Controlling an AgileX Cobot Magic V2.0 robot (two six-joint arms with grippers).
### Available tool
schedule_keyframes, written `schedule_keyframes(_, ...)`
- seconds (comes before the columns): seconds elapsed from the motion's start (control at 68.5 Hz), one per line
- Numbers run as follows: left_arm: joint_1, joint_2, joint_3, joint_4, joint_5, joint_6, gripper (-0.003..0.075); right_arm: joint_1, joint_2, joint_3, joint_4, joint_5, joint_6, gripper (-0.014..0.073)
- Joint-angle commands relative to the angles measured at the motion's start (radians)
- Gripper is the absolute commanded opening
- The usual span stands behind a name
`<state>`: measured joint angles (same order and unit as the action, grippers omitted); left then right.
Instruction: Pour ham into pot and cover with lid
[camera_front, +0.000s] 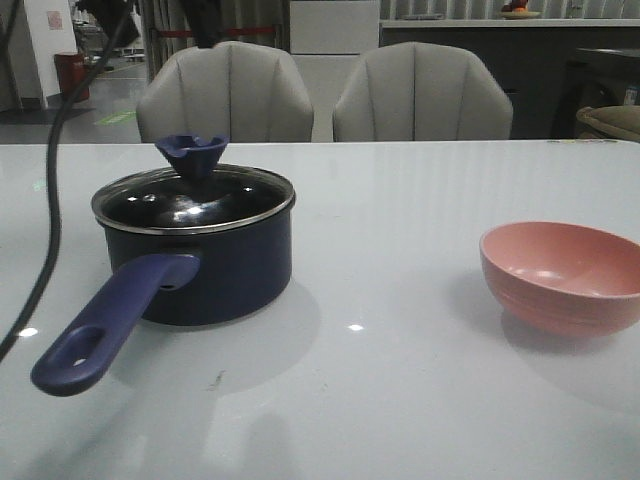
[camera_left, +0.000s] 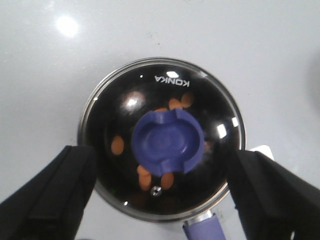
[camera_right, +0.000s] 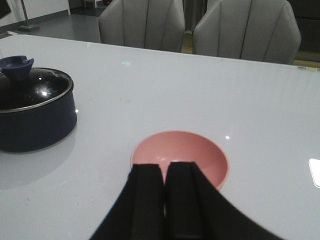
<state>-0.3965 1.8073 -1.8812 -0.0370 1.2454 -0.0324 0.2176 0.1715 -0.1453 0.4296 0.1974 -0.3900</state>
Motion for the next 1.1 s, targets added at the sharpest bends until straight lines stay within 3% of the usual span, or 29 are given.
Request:
schedule_keyframes(0.0, -0.008, -0.146, 0.062, 0.037, 0.001, 0.003, 0.0572, 0.000, 0.007, -0.029, 0.010, -0.074, -0.005, 0.0162)
schedule_keyframes(0.599, -0.006, -0.870, 0.783, 0.046, -0.350, 0.003, 0.0572, 0.000, 0.007, -0.029, 0.010, -0.074, -0.005, 0.0162)
schedule_keyframes(1.081, -0.006, -1.633, 1.268, 0.061, -0.652, 0.003, 0.0572, 0.000, 0.007, -0.029, 0.010, -0.074, -0.005, 0.0162)
